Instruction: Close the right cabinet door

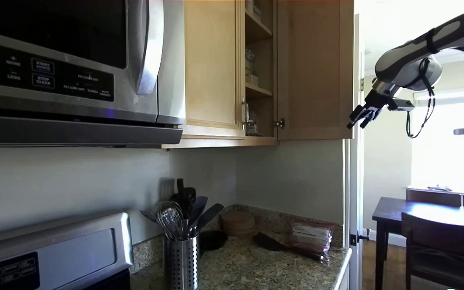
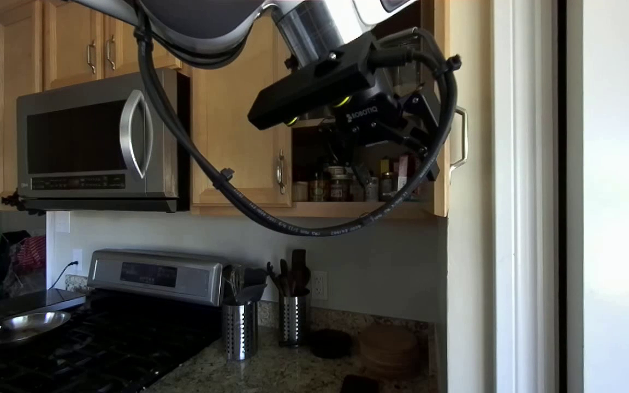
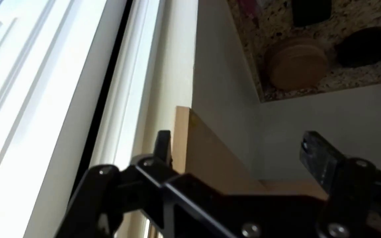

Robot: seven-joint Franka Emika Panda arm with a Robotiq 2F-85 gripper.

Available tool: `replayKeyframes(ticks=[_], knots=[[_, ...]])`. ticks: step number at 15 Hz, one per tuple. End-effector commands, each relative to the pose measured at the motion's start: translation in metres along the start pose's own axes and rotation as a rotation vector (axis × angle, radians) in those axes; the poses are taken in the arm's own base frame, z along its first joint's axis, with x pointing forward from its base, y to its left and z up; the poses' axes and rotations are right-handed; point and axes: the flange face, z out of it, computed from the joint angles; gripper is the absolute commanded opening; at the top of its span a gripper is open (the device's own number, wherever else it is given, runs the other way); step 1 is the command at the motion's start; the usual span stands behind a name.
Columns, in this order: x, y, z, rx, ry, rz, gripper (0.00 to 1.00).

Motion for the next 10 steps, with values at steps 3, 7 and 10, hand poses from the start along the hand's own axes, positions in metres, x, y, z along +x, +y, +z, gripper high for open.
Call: replayKeyframes(ticks=[3,7,10], knots=[[0.008,0.004,0.002,-0.029,0.113,-0.061,1.00],[0.010,0.011,0.005,-0.060,0.157,-0.099,1.00],[0.007,0.014,0.017,-0.037,0.160,-0.084,1.00]])
